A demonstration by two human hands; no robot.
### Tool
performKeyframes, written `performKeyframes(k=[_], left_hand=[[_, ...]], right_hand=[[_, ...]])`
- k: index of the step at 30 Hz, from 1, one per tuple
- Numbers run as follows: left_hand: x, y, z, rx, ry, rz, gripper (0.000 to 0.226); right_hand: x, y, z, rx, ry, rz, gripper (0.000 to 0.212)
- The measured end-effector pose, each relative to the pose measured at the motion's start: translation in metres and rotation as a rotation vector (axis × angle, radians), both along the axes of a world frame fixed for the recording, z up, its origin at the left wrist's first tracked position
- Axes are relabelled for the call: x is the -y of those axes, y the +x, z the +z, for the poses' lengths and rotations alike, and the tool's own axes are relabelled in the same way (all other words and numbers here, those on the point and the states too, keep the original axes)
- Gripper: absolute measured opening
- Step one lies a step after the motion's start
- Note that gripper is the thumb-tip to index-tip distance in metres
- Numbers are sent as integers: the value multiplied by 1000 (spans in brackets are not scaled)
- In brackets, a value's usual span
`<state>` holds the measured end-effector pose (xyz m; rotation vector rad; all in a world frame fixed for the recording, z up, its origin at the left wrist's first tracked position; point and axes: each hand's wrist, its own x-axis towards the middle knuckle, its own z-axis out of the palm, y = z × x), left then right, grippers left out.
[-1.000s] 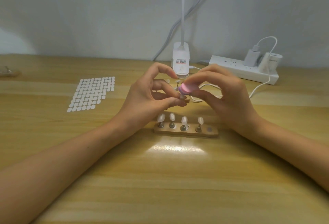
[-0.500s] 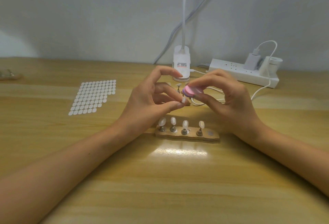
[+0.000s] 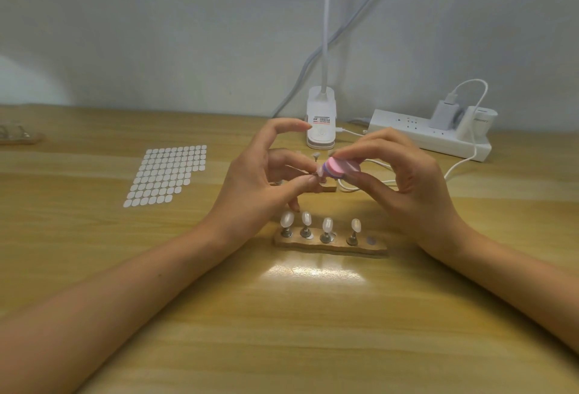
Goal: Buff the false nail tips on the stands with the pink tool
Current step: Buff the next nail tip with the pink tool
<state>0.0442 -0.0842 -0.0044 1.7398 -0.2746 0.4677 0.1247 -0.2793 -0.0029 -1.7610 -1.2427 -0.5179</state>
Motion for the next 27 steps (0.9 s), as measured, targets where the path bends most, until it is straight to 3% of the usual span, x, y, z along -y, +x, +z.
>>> performKeyframes(k=[27], left_hand=[[1, -1, 0, 4, 50, 53, 46]], right_hand=[[-7, -7, 2, 127, -87, 27, 18]])
